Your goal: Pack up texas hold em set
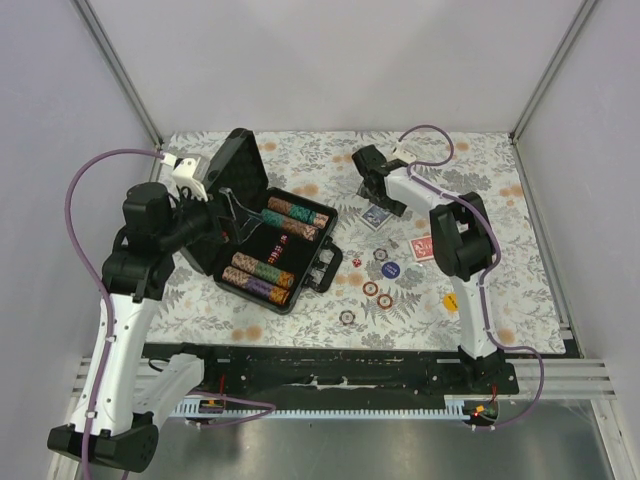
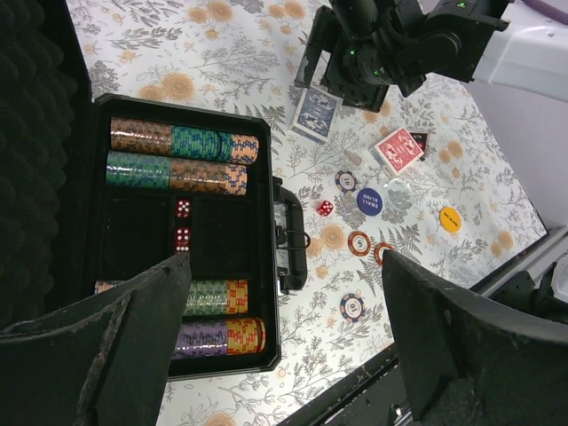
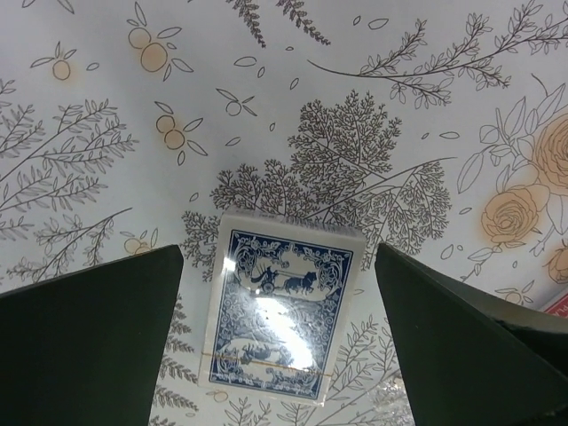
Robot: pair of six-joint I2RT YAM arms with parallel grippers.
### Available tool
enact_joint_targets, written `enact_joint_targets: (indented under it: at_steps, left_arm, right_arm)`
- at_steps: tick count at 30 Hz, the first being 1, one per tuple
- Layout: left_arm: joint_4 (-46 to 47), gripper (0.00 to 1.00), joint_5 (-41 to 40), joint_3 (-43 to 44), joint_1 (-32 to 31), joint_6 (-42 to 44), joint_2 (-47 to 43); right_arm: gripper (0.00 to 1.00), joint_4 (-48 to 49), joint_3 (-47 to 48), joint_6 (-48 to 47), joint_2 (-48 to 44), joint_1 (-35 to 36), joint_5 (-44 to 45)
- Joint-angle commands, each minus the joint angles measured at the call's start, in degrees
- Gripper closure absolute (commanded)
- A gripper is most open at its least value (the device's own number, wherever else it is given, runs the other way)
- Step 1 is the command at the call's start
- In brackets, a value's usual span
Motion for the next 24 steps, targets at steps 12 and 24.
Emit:
enact_joint_targets:
  at_steps: [12, 24]
  left_arm:
    - [0.03, 0.07, -4.3, -0.52, -0.1, -1.18, -2.32]
    - [-0.23, 0.07, -5.27, -1.75, -0.1, -1.44, -3.28]
  right_arm:
    - [0.18, -6.02, 5.27, 9.28, 5.86, 0.0, 2.12]
    - [0.42, -3.65, 6.58, 2.16, -3.7, 7.8, 9.93]
